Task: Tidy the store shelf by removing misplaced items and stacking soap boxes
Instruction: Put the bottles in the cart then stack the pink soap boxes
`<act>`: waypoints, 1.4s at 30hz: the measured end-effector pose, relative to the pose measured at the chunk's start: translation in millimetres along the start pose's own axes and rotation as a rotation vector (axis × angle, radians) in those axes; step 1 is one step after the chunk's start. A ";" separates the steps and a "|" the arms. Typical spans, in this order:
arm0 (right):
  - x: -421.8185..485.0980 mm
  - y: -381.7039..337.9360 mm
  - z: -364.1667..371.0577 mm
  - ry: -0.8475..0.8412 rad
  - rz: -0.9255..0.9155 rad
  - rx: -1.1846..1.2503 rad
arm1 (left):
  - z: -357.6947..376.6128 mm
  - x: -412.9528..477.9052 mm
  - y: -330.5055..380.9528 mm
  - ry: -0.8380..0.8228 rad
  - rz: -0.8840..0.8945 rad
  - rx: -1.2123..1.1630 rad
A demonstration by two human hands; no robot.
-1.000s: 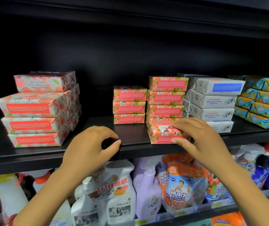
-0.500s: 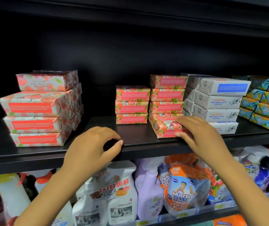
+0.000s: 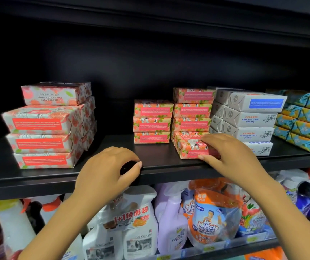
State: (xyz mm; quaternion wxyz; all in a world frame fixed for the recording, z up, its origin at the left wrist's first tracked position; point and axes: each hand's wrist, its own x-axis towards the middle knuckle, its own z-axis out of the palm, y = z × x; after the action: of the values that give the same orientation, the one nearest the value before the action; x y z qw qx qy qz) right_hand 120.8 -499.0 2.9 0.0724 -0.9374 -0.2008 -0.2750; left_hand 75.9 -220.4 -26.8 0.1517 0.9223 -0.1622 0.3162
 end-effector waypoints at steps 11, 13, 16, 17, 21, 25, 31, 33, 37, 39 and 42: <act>87.4 -74.8 -4.6 0.109 -0.216 -0.030 | -0.7 -1.5 0.0 0.004 0.003 0.009; 101.6 -83.6 2.7 0.090 -0.179 -0.132 | -1.0 -1.4 0.2 0.002 0.002 0.000; 105.4 -89.5 11.3 0.116 -0.168 -0.157 | -1.7 -1.8 0.8 -0.002 0.002 -0.016; 103.7 -88.9 13.4 0.140 -0.177 -0.150 | -1.6 -1.9 0.7 -0.004 0.002 -0.019; 97.4 -86.9 17.2 0.281 -0.239 -0.144 | -1.4 -1.6 0.4 -0.007 -0.011 -0.021; 83.1 -80.0 15.0 0.467 -0.359 -0.027 | -5.3 -1.5 3.7 0.017 -0.162 -0.165; 40.7 -84.0 7.5 0.716 -0.617 0.079 | -31.4 19.6 14.4 0.038 -0.569 -1.012; 32.7 -87.1 6.7 0.763 -0.672 0.066 | -36.4 22.5 20.3 -0.034 -0.607 -1.112; 23.4 -83.0 0.9 0.714 -0.690 0.096 | -33.4 18.9 26.3 0.014 -0.539 -1.172; 18.5 -77.2 -5.4 0.604 -0.636 0.208 | -30.2 15.2 27.3 0.111 -0.470 -1.161; 11.0 -70.8 -19.9 0.478 -0.375 0.483 | -27.0 10.2 32.6 0.228 -0.335 -1.043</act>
State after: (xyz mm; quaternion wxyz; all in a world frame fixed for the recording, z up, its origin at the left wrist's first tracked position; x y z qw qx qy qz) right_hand 90.1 -435.8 27.4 0.2844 -0.7498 -0.4053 -0.4389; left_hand 56.2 -241.5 5.8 0.6525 0.6983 -0.1310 0.2635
